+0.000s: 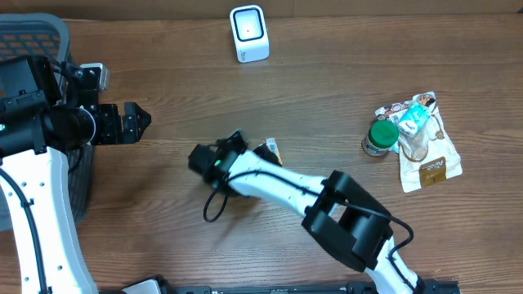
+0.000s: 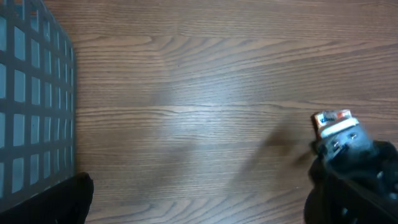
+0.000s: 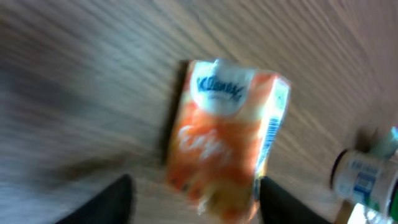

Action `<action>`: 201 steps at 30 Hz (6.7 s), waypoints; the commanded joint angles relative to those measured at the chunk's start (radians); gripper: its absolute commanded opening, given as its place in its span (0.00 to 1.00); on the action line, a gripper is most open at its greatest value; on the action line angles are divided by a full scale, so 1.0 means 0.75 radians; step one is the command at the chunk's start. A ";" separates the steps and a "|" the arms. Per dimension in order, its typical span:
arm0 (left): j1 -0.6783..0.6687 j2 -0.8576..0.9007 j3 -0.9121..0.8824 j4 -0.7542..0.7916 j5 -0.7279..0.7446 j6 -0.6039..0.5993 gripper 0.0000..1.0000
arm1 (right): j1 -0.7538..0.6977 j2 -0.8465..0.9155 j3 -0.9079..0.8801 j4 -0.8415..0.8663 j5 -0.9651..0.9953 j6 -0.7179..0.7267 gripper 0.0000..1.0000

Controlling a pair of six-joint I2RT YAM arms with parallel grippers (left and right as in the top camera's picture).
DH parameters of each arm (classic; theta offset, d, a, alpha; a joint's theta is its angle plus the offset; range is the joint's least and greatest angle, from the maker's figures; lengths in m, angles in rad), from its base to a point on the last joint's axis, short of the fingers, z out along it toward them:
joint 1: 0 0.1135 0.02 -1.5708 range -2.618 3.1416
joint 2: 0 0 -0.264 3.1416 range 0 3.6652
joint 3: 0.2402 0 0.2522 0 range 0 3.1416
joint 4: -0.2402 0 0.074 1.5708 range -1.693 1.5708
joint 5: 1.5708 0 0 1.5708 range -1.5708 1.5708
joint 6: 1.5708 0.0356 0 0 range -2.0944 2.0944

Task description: Scan the item barcode

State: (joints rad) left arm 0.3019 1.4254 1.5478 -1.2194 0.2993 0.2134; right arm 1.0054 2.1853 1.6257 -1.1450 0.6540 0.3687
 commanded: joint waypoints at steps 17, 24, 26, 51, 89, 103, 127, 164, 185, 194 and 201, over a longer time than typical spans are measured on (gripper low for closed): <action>0.006 0.008 -0.004 0.001 0.000 0.020 1.00 | -0.162 -0.011 0.035 0.033 -0.155 0.053 0.63; 0.006 0.008 -0.004 0.001 0.000 0.020 1.00 | -0.275 -0.007 0.020 0.040 -0.238 -0.016 0.53; 0.006 0.008 -0.004 0.001 0.000 0.020 1.00 | -0.278 -0.003 0.020 0.051 -0.272 -0.051 0.49; 0.006 0.008 -0.004 0.001 0.000 0.020 1.00 | -0.357 0.067 0.057 -0.087 -0.315 -0.069 0.04; 0.006 0.008 -0.004 0.001 0.000 0.020 1.00 | -0.653 -0.213 -0.389 0.560 -1.484 0.175 0.25; 0.006 0.008 -0.004 0.001 0.000 0.020 1.00 | -0.789 -0.214 -0.137 0.145 -1.349 -0.066 0.55; 0.006 0.008 -0.004 0.001 0.000 0.020 1.00 | -0.627 -0.213 -0.438 0.515 -1.431 0.324 0.45; 0.006 0.008 -0.004 0.001 0.000 0.020 1.00 | -1.101 -0.484 -0.393 1.103 -2.965 0.264 0.04; 0.006 0.008 -0.004 0.001 0.000 0.020 1.00 | -0.975 -0.599 -0.396 1.880 -2.872 0.826 0.04; 0.006 0.008 -0.004 0.001 0.000 0.020 1.00 | -0.896 -0.500 -0.392 0.976 -2.067 0.233 0.04; 0.006 0.008 -0.004 0.001 0.000 0.020 1.00 | -0.890 -0.502 -0.099 0.373 -1.521 0.022 0.04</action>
State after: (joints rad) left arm 0.3019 1.4254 1.5478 -1.2194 0.2989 0.2134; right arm 0.3344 1.8210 1.3808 -0.7635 -0.7940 0.5278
